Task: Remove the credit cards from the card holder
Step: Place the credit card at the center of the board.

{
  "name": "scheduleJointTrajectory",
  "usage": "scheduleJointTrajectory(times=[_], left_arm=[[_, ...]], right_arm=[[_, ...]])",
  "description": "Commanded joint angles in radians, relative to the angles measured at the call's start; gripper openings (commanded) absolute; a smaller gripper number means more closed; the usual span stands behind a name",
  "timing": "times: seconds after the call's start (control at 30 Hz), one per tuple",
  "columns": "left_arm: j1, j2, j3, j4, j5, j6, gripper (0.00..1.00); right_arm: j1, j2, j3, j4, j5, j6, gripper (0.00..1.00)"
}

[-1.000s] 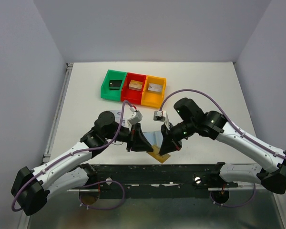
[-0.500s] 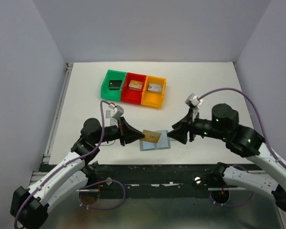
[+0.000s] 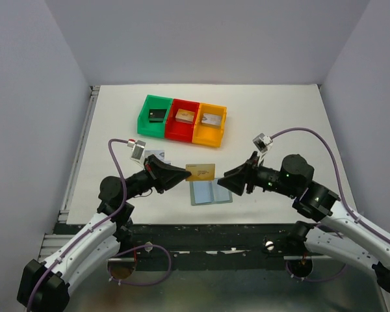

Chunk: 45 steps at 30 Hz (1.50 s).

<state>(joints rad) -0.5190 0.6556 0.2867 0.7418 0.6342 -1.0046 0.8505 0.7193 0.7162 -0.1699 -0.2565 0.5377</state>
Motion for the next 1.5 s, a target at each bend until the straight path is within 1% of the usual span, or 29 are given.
scheduleJointTrajectory(times=[0.0,0.1,0.4,0.6,0.77,0.83,0.93,0.97,1.03,1.13,1.17,1.23,1.33,1.4,1.47], left_arm=[[0.004,0.012,-0.014,0.198,-0.011,-0.097,0.0],[0.004,0.016,-0.018,0.228,-0.005,-0.117,0.0],[0.004,-0.013,-0.024,0.196,-0.001,-0.115,0.0],[0.004,-0.016,-0.024,0.195,0.004,-0.117,0.0],[0.004,-0.01,-0.024,0.199,-0.001,-0.118,0.0],[0.004,-0.01,-0.024,0.199,-0.001,-0.118,0.0],[0.005,-0.01,-0.024,0.189,-0.004,-0.115,0.0],[0.007,-0.016,-0.021,0.171,-0.013,-0.111,0.07],[0.011,-0.04,-0.02,0.107,-0.037,-0.091,0.33],[0.031,-0.092,-0.012,-0.004,-0.079,-0.052,0.62],[0.04,-0.106,-0.005,-0.051,-0.086,-0.04,0.87],[0.063,-0.138,0.012,-0.145,-0.111,-0.011,0.91],[0.089,-0.181,0.035,-0.312,-0.192,0.021,0.91],[0.094,-0.215,0.039,-0.43,-0.264,0.044,0.91],[0.097,-0.241,0.025,-0.484,-0.309,0.046,0.9]], right_arm=[[-0.005,0.009,-0.023,0.223,-0.084,0.099,0.61],[-0.008,0.028,-0.026,0.256,-0.095,0.122,0.61],[-0.01,0.086,-0.03,0.319,-0.132,0.156,0.52],[-0.01,0.112,-0.032,0.356,-0.156,0.174,0.42],[-0.008,0.112,-0.032,0.36,-0.162,0.169,0.28],[-0.008,0.114,-0.034,0.36,-0.159,0.168,0.19],[-0.013,0.1,-0.041,0.354,-0.144,0.165,0.02],[-0.021,0.091,-0.041,0.342,-0.132,0.163,0.0],[-0.04,0.069,-0.046,0.307,-0.107,0.163,0.0],[-0.091,0.037,-0.044,0.253,-0.099,0.16,0.0],[-0.112,0.028,-0.032,0.209,-0.09,0.147,0.0],[-0.168,0.02,-0.006,0.114,-0.073,0.124,0.0],[-0.301,0.046,0.019,-0.046,-0.037,0.102,0.0],[-0.385,0.074,0.002,-0.104,0.002,0.075,0.0],[-0.451,0.109,-0.026,-0.131,0.054,0.059,0.0]])
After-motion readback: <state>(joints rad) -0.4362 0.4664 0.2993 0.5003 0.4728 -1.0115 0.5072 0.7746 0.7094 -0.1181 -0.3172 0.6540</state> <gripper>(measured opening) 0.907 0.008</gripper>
